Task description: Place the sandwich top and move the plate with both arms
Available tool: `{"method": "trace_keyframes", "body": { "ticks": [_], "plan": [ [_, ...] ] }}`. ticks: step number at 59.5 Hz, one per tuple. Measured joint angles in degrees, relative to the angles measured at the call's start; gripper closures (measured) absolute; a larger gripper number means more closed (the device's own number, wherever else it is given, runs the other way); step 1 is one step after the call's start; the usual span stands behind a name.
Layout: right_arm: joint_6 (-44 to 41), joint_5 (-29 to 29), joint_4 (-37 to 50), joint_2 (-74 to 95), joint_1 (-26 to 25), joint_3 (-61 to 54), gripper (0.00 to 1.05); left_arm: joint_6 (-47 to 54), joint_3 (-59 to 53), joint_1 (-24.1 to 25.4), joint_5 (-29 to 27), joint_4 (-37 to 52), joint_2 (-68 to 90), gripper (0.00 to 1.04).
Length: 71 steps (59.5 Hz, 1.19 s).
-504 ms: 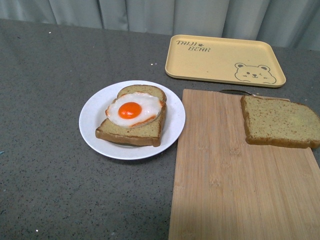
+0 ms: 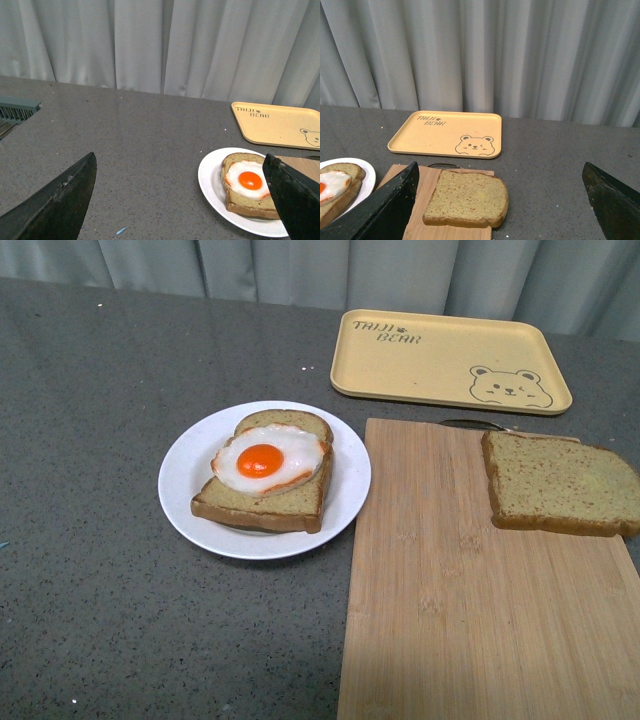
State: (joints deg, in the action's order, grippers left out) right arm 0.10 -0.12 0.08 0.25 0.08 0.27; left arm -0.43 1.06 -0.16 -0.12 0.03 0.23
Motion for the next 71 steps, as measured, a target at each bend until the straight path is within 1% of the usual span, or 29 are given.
{"method": "trace_keyframes", "body": {
  "ticks": [44, 45, 47, 48, 49, 50, 51, 53, 55, 57, 59, 61, 66, 69, 71],
  "plan": [
    [0.00, 0.00, 0.00, 0.00, 0.00, 0.00, 0.09, 0.00, 0.00, 0.00, 0.00, 0.00, 0.00, 0.07],
    [-0.66, 1.14, 0.22, 0.15, 0.26, -0.02, 0.09, 0.00, 0.00, 0.00, 0.00, 0.00, 0.00, 0.07],
    [-3.48, 8.17, 2.43, 1.55, 2.23, -0.02, 0.09, 0.00, 0.00, 0.00, 0.00, 0.00, 0.00, 0.07],
    [-5.49, 13.88, 4.33, 3.13, 4.04, 0.00, 0.09, 0.02, 0.00, 0.00, 0.11, 0.00, 0.00, 0.07],
    [-6.62, 16.87, 5.20, 4.04, 4.87, 0.09, 0.09, 0.02, 0.00, 0.00, 0.11, 0.00, 0.00, 0.07],
    [-8.76, 22.27, 6.43, 5.92, 6.10, 0.33, 0.09, 0.00, 0.00, 0.00, 0.07, 0.00, 0.00, 0.07],
    [-10.29, 26.38, 7.19, 7.89, 6.75, 0.57, 0.09, 0.00, 0.00, 0.00, -0.04, 0.00, 0.00, 0.07],
    [-12.76, 30.34, 8.46, 11.08, 6.51, 0.68, 0.09, 0.02, 0.00, 0.00, 0.00, 0.00, -0.02, 0.07],
    [-14.53, 31.50, 10.16, 14.53, 5.42, 0.79, 0.09, 0.02, 0.00, 0.02, 0.11, 0.00, 0.00, 0.07],
    [-15.50, 30.51, 12.39, 18.16, 3.69, 0.83, 0.09, 0.02, 0.00, 0.02, 0.09, 0.00, 0.00, 0.07],
    [-16.04, 28.22, 15.02, 22.18, 1.60, 0.98, 0.09, 0.00, 0.00, 0.02, 0.02, 0.00, 0.00, 0.07],
    [-16.31, 24.06, 18.53, 28.02, -1.49, 1.64, 0.09, 0.02, 0.00, 0.02, 0.15, 0.00, 0.00, 0.07],
    [-16.17, 15.82, 25.35, 40.72, -7.30, 4.68, 0.09, 0.02, 0.00, 0.02, 0.13, 0.00, -0.02, 0.07],
    [-15.34, 11.30, 28.52, 48.72, -10.38, 7.23, 0.09, 0.02, 0.00, 0.02, 0.11, 0.00, -0.02, 0.07],
    [-14.78, 8.74, 29.09, 53.40, -11.93, 9.05, 0.09, 0.02, 0.00, 0.02, 0.11, 0.00, -0.02, 0.07]
  ]
}}
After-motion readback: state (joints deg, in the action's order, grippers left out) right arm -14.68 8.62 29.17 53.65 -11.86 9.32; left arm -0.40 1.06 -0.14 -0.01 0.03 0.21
